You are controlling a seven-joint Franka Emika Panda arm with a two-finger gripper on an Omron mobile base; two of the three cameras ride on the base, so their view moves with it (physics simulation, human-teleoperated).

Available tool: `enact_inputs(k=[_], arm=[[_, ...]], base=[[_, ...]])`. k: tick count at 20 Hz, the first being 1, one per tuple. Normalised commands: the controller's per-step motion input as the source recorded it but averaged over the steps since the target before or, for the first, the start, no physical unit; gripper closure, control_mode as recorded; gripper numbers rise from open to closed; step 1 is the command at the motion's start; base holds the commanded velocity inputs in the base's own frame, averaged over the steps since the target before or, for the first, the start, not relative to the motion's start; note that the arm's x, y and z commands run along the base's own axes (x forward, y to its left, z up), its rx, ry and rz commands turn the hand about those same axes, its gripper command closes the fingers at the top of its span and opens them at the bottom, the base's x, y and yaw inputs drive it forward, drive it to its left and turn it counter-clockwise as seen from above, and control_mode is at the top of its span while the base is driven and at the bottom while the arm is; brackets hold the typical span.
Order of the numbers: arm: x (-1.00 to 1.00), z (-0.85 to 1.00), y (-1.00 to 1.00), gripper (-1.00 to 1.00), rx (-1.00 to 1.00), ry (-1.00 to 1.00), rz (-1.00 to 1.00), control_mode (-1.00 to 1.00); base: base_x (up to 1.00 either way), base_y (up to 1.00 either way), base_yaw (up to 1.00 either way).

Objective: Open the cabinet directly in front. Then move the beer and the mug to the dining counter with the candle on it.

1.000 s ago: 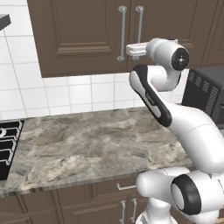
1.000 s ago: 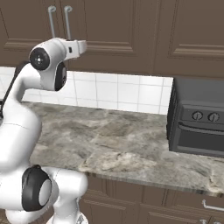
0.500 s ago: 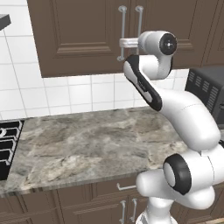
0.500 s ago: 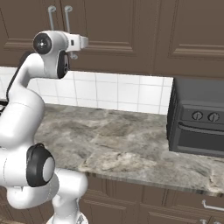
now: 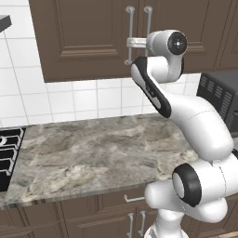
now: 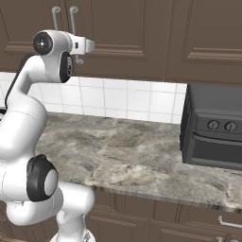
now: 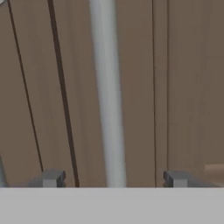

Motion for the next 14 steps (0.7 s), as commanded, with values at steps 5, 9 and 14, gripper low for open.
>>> enact_inputs(k=[5,9,14], arm=[[0.0,0.0,0.0,1.0,0.0,0.0,0.0,-1.0],[0.0,0.0,0.0,1.0,0.0,0.0,0.0,-1.0],[-0.14,0.11,-0.11,1.0,0.01,-0.03,0.03,-1.0]], base=[[0.0,0.0,0.0],[0.0,0.0,0.0],[0.0,0.0,0.0]])
